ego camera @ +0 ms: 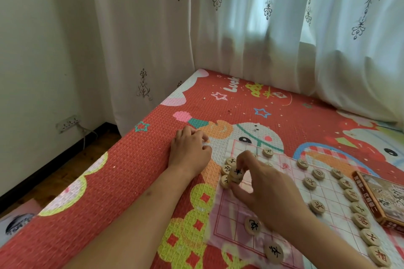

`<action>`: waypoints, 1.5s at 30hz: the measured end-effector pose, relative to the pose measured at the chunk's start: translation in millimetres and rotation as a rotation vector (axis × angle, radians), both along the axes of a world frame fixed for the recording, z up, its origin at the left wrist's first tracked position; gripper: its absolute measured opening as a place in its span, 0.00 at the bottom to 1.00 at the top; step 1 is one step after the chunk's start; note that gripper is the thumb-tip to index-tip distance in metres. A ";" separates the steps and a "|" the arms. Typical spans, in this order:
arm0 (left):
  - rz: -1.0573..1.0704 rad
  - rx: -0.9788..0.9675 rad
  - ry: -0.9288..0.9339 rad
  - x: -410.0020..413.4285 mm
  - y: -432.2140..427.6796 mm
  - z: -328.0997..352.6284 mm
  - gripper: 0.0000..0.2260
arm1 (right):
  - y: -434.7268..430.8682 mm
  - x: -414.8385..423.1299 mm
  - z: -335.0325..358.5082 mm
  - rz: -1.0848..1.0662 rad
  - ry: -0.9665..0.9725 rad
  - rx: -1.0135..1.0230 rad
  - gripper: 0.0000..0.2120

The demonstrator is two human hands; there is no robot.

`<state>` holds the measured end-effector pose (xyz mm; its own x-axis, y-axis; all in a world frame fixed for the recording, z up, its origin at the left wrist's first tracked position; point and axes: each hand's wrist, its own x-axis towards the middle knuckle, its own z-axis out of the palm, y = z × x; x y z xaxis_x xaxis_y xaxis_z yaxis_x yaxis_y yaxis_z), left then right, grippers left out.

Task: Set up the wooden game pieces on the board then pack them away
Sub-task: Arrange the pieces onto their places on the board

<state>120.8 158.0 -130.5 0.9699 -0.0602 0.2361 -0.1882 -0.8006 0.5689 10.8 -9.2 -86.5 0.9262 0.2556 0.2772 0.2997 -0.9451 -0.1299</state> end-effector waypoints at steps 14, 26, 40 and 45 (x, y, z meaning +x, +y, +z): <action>-0.080 -0.001 0.009 -0.3 -4.4 0.9 0.15 | -22.1 90.2 -9.7 -0.025 0.114 0.091 0.14; -0.240 -0.041 -0.015 -7.8 -7.9 7.2 0.13 | -38.9 102.4 -1.1 -0.042 0.032 0.225 0.10; -0.306 0.062 -0.020 -10.0 -7.8 7.5 0.20 | -45.2 121.5 -11.7 -0.117 -0.044 0.207 0.06; -0.300 0.129 -0.044 -9.6 -10.1 4.9 0.16 | -38.8 122.7 -16.6 -0.040 -0.005 0.033 0.06</action>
<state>111.2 147.8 -125.6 0.8935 -0.3736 0.2493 -0.4485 -0.7707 0.4527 133.5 -48.1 -103.1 0.9341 0.2094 0.2892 0.2629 -0.9514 -0.1602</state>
